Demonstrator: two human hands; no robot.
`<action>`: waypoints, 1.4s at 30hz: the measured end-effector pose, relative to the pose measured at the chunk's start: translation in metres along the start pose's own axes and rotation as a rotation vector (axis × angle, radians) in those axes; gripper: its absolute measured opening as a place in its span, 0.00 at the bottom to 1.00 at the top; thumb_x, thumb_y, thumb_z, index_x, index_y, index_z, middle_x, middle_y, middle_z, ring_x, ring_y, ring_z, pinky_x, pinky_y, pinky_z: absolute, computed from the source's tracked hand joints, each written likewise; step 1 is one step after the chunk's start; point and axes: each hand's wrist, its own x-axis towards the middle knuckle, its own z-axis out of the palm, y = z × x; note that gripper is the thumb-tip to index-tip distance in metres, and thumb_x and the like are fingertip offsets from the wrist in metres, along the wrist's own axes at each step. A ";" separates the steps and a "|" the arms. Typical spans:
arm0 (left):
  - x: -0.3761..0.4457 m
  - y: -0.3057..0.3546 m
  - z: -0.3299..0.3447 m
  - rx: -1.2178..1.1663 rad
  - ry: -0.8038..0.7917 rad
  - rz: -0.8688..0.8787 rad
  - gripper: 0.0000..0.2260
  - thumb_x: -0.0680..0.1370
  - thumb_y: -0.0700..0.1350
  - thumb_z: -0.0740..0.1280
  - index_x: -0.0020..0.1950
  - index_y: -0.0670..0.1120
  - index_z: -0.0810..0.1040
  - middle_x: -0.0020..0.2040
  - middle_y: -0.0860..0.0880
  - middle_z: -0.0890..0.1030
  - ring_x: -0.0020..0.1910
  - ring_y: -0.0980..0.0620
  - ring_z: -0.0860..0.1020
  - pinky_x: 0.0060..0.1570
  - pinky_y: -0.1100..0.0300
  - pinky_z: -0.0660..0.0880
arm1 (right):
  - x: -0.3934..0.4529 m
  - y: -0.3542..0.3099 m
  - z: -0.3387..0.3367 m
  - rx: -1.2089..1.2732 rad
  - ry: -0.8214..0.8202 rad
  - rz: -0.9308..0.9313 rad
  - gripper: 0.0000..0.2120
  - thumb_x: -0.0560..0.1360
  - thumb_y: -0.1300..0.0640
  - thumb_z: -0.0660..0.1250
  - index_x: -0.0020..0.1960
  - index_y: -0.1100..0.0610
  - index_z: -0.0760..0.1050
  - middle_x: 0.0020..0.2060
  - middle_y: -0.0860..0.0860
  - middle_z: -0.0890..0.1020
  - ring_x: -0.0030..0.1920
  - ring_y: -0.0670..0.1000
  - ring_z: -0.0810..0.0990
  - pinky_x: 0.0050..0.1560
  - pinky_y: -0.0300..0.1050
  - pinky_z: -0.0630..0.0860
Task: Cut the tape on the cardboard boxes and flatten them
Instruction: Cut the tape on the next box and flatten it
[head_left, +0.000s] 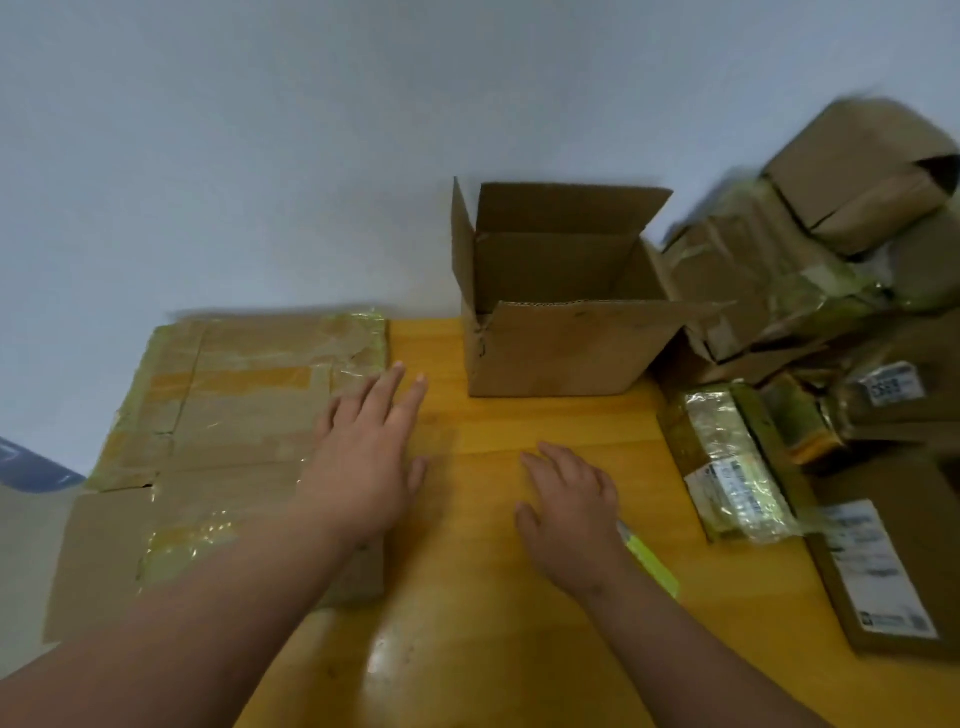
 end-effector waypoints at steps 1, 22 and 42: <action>0.004 0.016 -0.006 0.022 0.044 0.032 0.36 0.79 0.59 0.62 0.80 0.56 0.44 0.81 0.51 0.46 0.79 0.47 0.47 0.75 0.48 0.44 | 0.004 0.008 -0.011 0.011 0.020 0.014 0.27 0.78 0.46 0.60 0.76 0.47 0.61 0.77 0.48 0.60 0.76 0.49 0.55 0.74 0.52 0.48; 0.126 0.162 -0.046 0.125 0.201 -0.167 0.11 0.83 0.51 0.59 0.54 0.57 0.81 0.48 0.55 0.82 0.53 0.50 0.77 0.68 0.51 0.57 | 0.064 0.143 -0.110 0.356 0.005 -0.010 0.22 0.79 0.52 0.64 0.72 0.49 0.68 0.70 0.45 0.67 0.69 0.50 0.66 0.71 0.54 0.65; 0.048 0.146 -0.100 0.139 0.170 -0.129 0.09 0.82 0.48 0.61 0.44 0.52 0.77 0.40 0.56 0.77 0.49 0.51 0.75 0.67 0.51 0.57 | 0.084 0.156 -0.112 0.927 0.002 0.447 0.28 0.79 0.61 0.63 0.74 0.48 0.58 0.67 0.52 0.72 0.58 0.56 0.74 0.50 0.49 0.73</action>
